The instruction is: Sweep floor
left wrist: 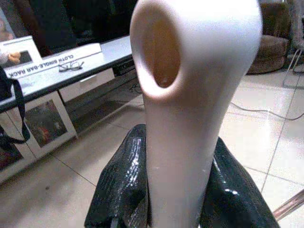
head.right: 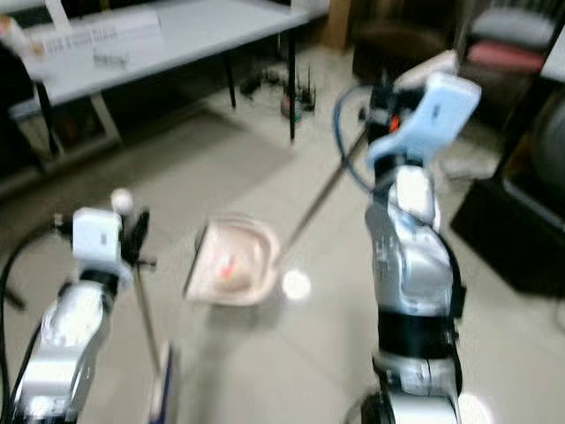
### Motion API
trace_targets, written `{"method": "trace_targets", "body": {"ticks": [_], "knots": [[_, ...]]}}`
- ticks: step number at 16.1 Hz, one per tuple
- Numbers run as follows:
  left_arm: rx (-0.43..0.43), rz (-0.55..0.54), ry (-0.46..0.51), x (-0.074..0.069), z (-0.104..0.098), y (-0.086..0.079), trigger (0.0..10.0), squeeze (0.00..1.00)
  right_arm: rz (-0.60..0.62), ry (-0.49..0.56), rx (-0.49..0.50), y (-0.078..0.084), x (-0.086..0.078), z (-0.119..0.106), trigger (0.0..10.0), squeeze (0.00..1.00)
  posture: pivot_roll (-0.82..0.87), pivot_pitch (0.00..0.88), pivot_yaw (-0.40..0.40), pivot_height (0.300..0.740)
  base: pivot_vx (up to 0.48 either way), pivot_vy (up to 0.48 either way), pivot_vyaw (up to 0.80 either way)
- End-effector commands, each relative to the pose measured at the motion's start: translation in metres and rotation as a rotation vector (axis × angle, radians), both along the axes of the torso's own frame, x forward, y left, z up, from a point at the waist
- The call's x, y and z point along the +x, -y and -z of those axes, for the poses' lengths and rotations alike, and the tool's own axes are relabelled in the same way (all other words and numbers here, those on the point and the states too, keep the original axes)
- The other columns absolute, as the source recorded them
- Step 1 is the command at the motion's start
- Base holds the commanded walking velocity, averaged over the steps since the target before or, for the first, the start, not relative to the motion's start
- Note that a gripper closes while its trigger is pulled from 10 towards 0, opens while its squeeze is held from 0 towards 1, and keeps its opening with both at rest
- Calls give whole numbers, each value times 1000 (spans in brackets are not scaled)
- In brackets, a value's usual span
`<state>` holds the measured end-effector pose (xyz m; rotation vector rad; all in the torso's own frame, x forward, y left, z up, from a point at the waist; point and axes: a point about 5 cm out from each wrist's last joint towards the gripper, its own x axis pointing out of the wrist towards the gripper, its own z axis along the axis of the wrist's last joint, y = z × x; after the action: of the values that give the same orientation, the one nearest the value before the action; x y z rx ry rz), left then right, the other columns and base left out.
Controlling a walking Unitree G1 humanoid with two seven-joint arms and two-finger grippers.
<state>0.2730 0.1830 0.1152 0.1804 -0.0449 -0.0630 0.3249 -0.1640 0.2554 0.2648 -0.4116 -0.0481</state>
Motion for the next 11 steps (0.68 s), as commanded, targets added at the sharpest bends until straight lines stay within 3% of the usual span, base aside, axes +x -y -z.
{"method": "trace_targets", "body": {"ticks": [1, 11], "knots": [[-2, 25, 38, 3, -9, 8, 10000, 0, 68, 62, -5, 12, -3, -12, 10000, 0, -38, 13, 61, 740, 409, 0, 0], [-1, 34, 33, 5, -8, 10, 10000, 0, 95, 73, -16, 17, -3, -12, 10000, 0, -40, 16, 66, 740, 414, 0, 0]]}}
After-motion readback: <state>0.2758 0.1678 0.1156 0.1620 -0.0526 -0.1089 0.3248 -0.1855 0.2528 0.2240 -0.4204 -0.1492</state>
